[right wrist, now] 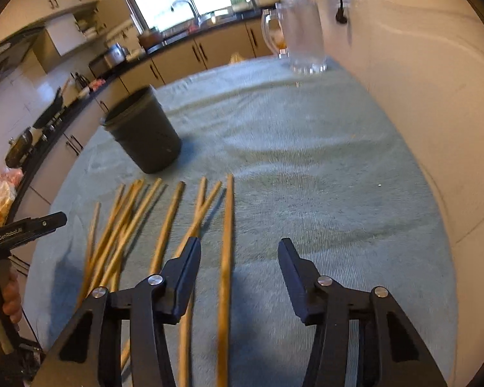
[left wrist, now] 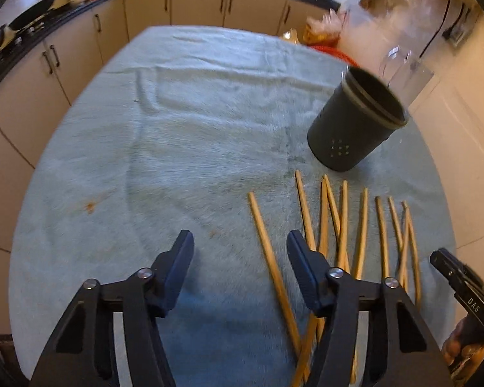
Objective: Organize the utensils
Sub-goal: 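Close the left tool on one chopstick while the right tool grasps another, then lift both held chopsticks upright and carry them over the black holder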
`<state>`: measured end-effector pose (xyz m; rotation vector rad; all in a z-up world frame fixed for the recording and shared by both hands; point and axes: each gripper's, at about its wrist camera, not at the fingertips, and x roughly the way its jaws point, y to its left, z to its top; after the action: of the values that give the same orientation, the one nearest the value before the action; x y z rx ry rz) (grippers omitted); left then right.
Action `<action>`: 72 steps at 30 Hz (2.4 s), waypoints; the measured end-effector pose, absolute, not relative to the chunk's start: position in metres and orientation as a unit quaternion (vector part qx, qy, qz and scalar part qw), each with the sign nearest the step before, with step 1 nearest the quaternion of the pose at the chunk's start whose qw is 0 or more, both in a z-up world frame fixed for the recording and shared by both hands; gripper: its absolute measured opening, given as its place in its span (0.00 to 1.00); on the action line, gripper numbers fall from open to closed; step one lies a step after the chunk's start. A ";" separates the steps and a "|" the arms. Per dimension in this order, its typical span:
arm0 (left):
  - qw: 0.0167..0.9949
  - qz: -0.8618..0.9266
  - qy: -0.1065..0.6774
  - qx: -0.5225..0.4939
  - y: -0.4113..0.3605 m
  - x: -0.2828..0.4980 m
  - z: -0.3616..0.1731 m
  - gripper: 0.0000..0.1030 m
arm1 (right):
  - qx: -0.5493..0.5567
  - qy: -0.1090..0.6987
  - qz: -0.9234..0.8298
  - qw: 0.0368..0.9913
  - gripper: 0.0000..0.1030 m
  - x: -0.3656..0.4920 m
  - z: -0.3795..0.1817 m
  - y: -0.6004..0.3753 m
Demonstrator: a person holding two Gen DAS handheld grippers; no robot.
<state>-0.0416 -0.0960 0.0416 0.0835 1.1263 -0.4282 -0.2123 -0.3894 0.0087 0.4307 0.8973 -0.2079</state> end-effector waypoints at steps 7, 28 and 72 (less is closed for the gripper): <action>0.807 -0.189 0.557 0.061 -0.117 -0.018 0.017 0.36 | 0.145 0.483 -0.090 0.859 0.48 -0.171 -0.010 -0.378; 0.814 -0.238 0.521 0.097 -0.136 -0.034 0.034 0.05 | 0.132 0.609 -0.068 0.779 0.06 -0.092 -0.005 -0.398; 0.919 -0.316 0.233 0.034 -0.041 -0.241 0.212 0.05 | 0.108 0.300 -0.004 0.948 0.06 -0.285 0.154 -0.327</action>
<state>-0.2411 -0.0414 0.2122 0.0700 0.4789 -0.6495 -0.2847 -0.3268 0.1545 0.2199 0.6106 -0.0085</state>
